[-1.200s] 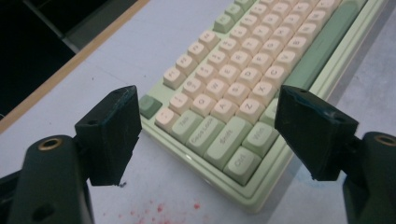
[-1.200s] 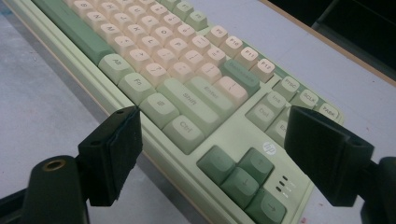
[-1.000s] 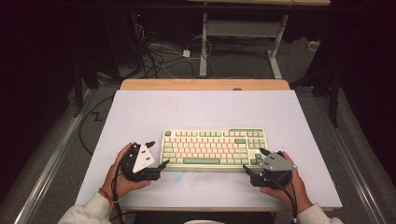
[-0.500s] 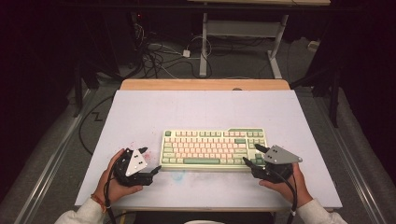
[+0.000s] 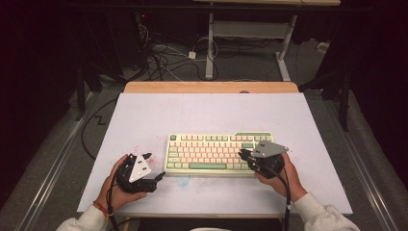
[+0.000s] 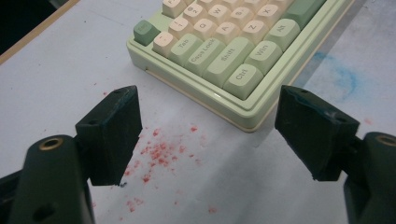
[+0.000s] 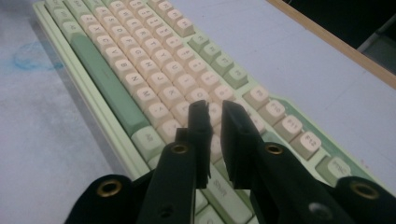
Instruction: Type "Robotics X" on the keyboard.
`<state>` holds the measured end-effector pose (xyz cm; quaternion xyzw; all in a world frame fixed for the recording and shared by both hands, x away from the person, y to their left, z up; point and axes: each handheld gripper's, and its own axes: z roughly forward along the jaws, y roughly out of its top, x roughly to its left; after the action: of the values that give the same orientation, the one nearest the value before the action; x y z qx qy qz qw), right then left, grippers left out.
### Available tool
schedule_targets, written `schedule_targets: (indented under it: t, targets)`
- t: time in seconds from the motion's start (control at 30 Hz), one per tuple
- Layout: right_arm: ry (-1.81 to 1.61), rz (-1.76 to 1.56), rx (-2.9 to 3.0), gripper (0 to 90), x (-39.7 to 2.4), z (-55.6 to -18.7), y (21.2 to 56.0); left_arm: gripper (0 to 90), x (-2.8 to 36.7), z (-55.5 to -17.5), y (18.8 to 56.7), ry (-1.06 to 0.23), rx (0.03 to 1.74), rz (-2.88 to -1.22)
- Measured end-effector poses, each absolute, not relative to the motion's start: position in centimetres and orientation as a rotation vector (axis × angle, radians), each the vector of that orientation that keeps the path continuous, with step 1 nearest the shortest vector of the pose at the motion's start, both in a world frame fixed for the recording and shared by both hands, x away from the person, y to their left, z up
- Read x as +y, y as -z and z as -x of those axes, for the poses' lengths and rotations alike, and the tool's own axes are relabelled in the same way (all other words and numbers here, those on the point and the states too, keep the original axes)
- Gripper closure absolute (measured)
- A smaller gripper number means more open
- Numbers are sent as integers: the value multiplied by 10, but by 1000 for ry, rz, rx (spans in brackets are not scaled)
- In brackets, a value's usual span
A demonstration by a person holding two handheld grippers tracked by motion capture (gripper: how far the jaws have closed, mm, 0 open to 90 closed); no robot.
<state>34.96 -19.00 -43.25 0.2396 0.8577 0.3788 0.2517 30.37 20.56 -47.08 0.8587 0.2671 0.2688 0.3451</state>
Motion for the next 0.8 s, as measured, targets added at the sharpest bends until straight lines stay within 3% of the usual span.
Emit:
schedule_targets:
  t: [0.13,0.8]
  targets:
    - [-1015,-646,2362,896,-179,-362,433,220,205,-304,471,-696,686,-2238]
    - [-934,-631,2442,900,-145,-394,452,220,203,-303,473,-705,676,-2257]
